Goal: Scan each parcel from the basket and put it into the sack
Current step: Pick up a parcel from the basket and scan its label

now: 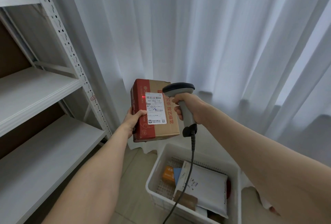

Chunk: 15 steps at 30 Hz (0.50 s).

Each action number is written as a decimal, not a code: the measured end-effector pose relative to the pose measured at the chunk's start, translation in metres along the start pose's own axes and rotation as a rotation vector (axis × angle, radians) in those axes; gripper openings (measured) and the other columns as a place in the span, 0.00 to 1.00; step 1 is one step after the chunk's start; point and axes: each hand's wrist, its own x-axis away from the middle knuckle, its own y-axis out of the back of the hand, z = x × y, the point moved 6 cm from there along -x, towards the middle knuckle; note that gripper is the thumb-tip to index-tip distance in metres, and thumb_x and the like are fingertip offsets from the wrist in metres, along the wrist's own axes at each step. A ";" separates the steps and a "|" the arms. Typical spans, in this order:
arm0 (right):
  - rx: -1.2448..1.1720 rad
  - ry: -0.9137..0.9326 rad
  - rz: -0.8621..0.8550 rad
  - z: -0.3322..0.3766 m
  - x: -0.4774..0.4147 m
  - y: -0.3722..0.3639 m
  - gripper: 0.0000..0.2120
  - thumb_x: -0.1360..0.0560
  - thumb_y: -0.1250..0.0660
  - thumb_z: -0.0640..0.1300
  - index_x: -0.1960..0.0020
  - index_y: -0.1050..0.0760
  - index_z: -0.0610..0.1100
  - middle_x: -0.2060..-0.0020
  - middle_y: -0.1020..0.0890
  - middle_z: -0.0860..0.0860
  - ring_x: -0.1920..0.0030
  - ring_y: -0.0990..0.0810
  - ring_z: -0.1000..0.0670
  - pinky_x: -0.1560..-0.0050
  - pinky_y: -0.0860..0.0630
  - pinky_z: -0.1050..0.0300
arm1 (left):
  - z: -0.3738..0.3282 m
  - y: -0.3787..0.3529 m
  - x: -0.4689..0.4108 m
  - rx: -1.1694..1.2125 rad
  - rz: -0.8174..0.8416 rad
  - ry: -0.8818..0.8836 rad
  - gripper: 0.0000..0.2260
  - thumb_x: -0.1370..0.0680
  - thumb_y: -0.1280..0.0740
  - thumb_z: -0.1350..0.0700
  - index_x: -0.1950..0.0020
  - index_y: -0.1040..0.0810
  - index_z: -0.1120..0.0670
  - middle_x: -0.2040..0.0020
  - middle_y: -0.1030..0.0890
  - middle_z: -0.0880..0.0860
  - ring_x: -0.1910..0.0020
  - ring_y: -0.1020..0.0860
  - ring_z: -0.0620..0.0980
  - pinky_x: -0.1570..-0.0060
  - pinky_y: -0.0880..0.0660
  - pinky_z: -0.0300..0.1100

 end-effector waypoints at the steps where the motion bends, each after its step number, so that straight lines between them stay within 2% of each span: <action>1: 0.002 -0.001 0.002 0.001 0.001 -0.001 0.03 0.23 0.38 0.38 0.53 0.27 0.39 0.73 0.26 0.48 0.74 0.28 0.53 0.71 0.28 0.61 | 0.000 0.001 0.000 0.004 -0.002 0.000 0.27 0.26 0.30 0.53 0.29 0.36 0.49 0.44 0.20 0.56 0.53 0.21 0.51 0.62 0.26 0.43; 15: 0.051 0.005 -0.014 0.005 0.008 -0.010 0.03 0.23 0.38 0.39 0.54 0.27 0.40 0.73 0.25 0.48 0.75 0.28 0.54 0.72 0.27 0.62 | 0.006 0.013 -0.002 0.018 0.017 0.022 0.26 0.26 0.30 0.52 0.30 0.35 0.49 0.43 0.21 0.57 0.53 0.21 0.52 0.61 0.25 0.44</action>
